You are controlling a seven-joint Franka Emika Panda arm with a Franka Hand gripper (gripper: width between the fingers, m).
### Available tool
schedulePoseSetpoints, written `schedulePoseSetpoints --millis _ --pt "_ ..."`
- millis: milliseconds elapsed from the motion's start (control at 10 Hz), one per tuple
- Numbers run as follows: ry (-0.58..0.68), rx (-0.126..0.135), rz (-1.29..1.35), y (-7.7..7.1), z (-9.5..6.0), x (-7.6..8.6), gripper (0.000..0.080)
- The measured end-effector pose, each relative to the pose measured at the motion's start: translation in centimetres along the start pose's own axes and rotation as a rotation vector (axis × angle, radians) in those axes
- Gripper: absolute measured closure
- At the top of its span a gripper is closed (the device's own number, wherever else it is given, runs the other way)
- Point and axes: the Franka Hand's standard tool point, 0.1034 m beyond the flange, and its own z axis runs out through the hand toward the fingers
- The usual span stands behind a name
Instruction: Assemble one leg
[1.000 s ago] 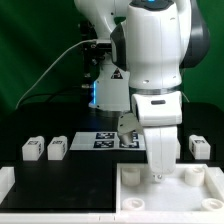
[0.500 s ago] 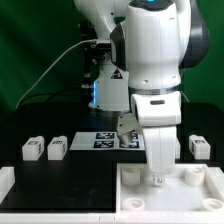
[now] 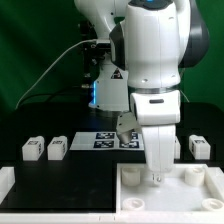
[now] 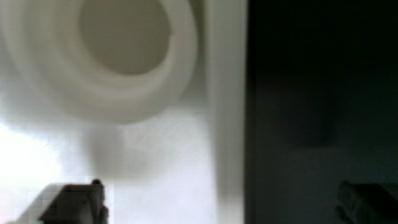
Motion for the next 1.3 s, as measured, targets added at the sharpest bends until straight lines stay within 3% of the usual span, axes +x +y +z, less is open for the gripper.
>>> schedulePoseSetpoints --millis 200,300,400,700,900,1100,1300 --pt "-0.004 -0.022 0.114 -1.1 -1.7 0.9 0.0151" --pt "0.002 -0.029 0.238 -1.9 -2.5 2.1 0.0151" --pt "0.013 -0.034 0.441 -2.5 -3.2 3.9 0.0151" --pt "0.047 -0.024 0.886 -4.2 -3.2 9.4 0.0151" --pt "0.058 -0.008 1.059 -4.0 -3.1 8.7 0.0151" --pt "0.062 0.005 1.245 -4.2 -3.1 9.0 0.0151" --pt "0.024 0.033 1.456 -6.7 -2.2 11.0 0.0151"
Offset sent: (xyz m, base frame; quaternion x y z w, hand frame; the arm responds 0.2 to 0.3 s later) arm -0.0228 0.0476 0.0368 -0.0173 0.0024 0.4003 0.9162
